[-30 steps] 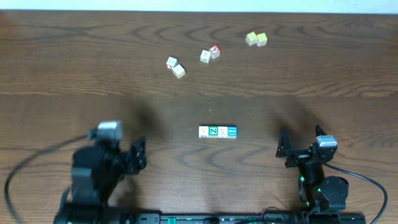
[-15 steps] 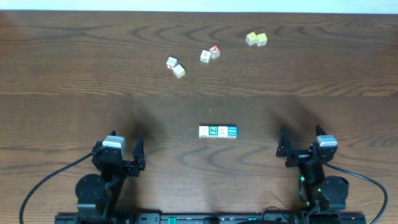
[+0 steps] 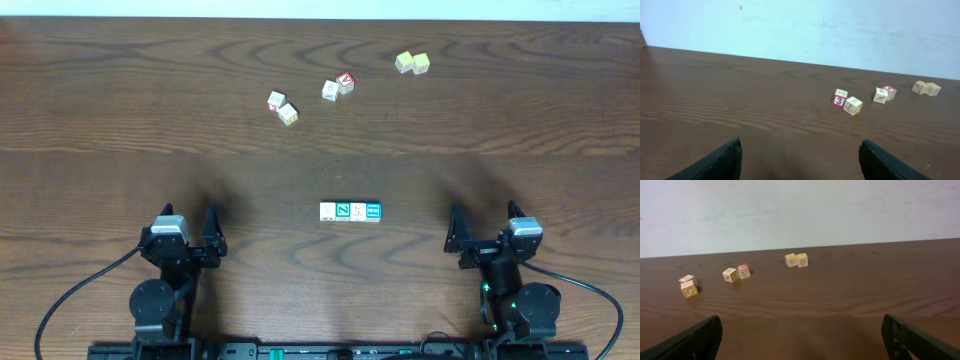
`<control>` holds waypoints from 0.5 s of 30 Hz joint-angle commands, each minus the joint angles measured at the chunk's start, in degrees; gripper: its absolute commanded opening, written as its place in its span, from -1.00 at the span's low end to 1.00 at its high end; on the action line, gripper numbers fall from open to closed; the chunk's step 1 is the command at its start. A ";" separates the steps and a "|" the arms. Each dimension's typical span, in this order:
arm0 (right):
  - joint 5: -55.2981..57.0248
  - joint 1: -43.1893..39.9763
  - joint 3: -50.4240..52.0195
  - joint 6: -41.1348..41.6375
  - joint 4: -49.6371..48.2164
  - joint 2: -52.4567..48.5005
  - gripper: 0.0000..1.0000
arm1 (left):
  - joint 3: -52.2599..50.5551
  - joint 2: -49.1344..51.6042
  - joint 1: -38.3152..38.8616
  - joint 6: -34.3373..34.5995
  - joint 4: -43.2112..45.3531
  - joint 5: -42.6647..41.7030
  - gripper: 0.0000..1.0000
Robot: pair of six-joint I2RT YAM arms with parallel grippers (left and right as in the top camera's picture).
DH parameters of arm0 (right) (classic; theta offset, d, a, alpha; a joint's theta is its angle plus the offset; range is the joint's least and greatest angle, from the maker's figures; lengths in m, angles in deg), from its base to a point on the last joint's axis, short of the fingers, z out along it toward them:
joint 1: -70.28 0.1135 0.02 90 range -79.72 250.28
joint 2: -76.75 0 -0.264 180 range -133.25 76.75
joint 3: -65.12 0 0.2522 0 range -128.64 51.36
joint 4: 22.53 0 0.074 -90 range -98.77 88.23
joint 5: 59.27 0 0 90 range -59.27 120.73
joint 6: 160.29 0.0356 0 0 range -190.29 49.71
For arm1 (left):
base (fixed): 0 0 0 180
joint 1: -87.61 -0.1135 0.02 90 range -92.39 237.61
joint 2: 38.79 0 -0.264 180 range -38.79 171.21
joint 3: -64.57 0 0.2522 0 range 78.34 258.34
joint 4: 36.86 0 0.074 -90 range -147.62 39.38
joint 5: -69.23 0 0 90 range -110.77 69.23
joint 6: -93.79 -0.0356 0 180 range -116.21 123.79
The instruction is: Lift 4 blocks
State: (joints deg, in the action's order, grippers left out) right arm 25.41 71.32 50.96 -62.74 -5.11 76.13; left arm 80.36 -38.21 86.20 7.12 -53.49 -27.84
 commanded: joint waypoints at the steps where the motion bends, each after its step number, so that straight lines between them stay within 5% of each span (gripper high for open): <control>1: 0.35 0.46 0.09 -0.55 0.26 0.31 0.99 | -1.81 -0.52 -0.28 1.11 -0.42 0.72 0.50; 15: 0.35 0.46 0.09 -0.55 0.26 0.28 0.99 | -1.81 -0.50 -0.28 1.03 -0.83 1.64 0.50</control>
State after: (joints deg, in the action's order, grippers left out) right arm 25.41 71.32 50.96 -62.74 -5.11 76.13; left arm 79.37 -38.21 86.20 8.04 -52.01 -26.53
